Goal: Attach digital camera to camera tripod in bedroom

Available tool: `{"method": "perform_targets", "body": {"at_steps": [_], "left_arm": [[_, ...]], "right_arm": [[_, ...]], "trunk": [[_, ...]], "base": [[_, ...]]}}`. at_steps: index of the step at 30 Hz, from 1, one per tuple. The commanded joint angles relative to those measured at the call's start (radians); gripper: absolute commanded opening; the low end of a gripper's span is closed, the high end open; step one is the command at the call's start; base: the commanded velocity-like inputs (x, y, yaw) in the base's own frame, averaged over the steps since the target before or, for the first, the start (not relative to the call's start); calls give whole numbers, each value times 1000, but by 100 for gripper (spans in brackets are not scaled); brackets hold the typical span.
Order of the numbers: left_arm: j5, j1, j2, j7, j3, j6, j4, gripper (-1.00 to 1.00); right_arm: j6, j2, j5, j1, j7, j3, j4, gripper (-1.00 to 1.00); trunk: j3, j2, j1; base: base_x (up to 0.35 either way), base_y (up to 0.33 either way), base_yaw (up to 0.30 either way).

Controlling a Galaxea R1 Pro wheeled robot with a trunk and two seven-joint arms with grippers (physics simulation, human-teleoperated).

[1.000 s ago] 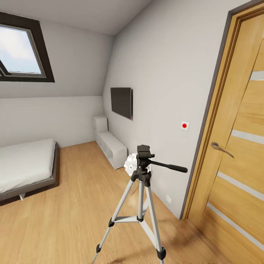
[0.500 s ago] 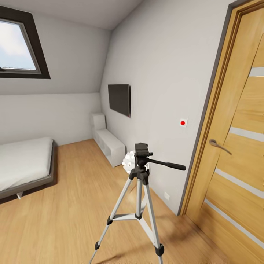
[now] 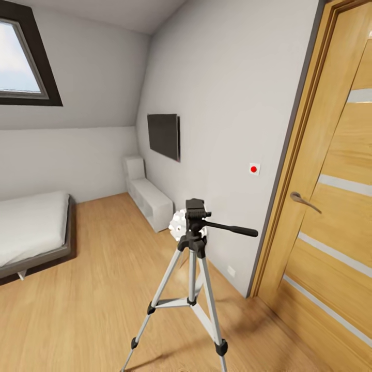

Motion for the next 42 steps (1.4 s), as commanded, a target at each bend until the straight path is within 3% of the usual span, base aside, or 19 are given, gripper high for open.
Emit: {"method": "perform_targets", "body": {"at_steps": [1, 42], "left_arm": [[9, -1, 0, -3, -8, 3, 0, -100], [11, -1, 0, 0, -8, -2, 1, -100]], "right_arm": [[-6, -1, 9, -1, 2, -8, 3, 100], [-8, -1, 9, -1, 1, -8, 3, 100]], "trunk": [[-3, -2, 0], [-69, -2, 0]], "base": [[0, 0, -75], [0, 0, -75]]}}
